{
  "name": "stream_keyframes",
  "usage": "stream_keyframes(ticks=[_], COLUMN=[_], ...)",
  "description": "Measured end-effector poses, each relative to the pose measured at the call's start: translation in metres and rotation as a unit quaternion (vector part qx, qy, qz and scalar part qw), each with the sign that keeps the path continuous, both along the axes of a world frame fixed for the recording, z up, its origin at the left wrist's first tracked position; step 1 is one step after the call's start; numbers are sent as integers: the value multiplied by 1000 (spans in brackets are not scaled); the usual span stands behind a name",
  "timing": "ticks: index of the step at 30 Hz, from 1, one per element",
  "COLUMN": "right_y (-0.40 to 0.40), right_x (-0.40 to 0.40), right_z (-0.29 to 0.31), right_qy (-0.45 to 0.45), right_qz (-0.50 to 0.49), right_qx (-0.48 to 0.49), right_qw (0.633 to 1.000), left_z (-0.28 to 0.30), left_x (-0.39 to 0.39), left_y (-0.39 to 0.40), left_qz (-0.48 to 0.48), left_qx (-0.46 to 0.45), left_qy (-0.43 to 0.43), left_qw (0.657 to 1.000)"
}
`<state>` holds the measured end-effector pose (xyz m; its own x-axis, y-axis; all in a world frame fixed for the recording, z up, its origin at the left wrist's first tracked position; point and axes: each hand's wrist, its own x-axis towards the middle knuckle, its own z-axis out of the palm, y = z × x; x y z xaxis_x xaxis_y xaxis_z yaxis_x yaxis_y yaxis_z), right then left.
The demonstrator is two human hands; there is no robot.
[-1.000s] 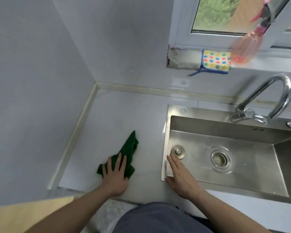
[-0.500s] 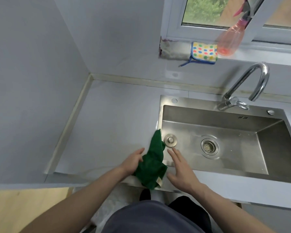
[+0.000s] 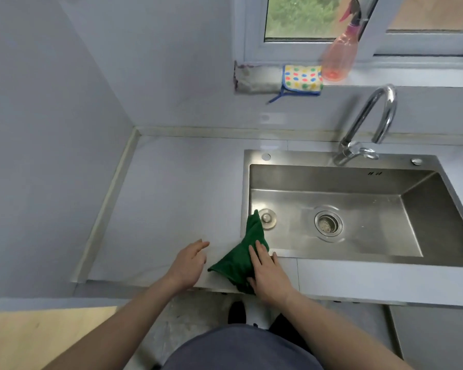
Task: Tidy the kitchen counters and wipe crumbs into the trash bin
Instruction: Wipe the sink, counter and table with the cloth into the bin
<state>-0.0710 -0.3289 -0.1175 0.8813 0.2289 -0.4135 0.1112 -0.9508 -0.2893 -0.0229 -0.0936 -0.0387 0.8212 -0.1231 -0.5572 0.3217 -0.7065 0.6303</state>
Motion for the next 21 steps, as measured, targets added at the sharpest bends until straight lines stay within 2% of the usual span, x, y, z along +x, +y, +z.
stream_keyframes(ticks=[6,12,17,21], right_y=[-96,-185,-172,-148], right_x=[-45,-83,-70,-55], right_z=[-8,-1,18,13], right_qy=[-29,3,-3,41], right_qz=[-73,-167,-158,-150], right_qx=[-24,-66,-8,20], right_qw=[997,984,987,988], left_z=[6,11,10,12], left_x=[6,7,8,3], left_y=[-46,-83,-107,-130], left_qz=[-94,-176,-183,-171], left_qx=[33,66,84,88], left_qy=[-29,-40,-46,-51], left_qw=[995,981,978,980])
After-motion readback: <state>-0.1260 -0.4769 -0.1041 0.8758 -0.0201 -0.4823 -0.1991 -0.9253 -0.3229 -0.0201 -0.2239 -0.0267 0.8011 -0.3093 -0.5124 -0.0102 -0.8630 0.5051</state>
